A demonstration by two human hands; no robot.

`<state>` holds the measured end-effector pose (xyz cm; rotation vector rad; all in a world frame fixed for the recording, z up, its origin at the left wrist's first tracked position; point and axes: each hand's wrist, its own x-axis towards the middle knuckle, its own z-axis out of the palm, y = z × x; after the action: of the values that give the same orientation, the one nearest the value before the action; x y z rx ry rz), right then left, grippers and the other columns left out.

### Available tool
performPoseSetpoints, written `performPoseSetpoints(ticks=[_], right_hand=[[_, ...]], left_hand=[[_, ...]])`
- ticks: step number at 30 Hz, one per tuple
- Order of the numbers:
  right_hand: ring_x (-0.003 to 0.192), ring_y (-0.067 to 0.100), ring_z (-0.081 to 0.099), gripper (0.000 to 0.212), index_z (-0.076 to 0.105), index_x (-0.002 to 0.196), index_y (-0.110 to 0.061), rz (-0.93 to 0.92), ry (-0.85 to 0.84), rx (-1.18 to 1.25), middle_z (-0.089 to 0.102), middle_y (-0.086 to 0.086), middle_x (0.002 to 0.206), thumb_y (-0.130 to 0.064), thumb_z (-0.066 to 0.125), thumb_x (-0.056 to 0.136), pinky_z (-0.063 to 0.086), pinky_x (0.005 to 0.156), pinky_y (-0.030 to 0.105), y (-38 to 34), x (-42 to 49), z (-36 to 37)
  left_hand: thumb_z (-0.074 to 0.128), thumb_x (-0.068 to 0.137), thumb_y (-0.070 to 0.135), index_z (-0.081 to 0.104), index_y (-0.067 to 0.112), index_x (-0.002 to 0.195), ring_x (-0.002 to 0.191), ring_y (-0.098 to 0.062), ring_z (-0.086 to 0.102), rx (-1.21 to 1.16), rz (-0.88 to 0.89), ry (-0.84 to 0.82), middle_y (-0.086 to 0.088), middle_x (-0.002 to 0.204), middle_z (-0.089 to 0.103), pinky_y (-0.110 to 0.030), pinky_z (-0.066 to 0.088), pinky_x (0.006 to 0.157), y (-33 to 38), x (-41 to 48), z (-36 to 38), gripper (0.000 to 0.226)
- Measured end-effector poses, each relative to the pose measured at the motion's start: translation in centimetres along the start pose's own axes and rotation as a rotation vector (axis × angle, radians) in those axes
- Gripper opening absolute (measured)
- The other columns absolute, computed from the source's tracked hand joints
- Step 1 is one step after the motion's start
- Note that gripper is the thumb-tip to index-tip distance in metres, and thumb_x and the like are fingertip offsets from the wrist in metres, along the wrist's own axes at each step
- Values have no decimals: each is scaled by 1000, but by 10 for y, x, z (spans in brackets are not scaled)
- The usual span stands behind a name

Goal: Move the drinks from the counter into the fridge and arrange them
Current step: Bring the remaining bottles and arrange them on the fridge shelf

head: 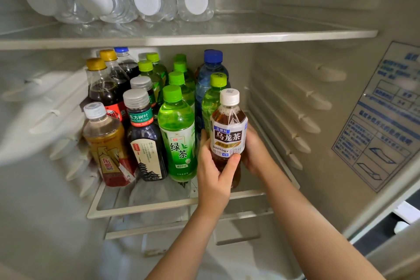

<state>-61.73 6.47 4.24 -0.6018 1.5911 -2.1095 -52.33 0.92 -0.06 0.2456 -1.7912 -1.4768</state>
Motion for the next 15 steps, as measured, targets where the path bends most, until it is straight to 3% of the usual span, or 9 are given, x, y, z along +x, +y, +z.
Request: performPoseSetpoints(ticks=[7,10,13,15], right_hand=[[79,22,66,27,63,94,-9,21,-48,157,72,6,82,-29,50,81,53,79,34,2,-3,7],[73,20,66,28,62,91,-8,36,-11,154,70,6,77,-20,38,95,54,74,31,3,-3,11],[69,18,67,23,62,87,-9,0,-5,182,71,3,71,-18,41,92,56,64,24,8,-2,11],[73,16,68,22,64,88,-11,-39,-24,165,73,3,77,-26,49,81,56,68,26,9,-3,12]], left_hand=[[62,79,43,41,20,134,128,-20,48,-20,17,12,-11,138,50,-45,40,106,2,-4,-4,63],[64,78,42,42,7,135,120,-11,54,-37,24,6,-7,130,56,-30,45,101,2,-3,-6,70],[67,77,41,44,4,133,114,-6,56,-16,30,30,-5,125,59,-17,44,95,2,-3,-6,70],[68,76,44,48,5,128,108,-2,58,-4,30,79,-2,119,62,-14,45,90,4,-5,-5,69]])
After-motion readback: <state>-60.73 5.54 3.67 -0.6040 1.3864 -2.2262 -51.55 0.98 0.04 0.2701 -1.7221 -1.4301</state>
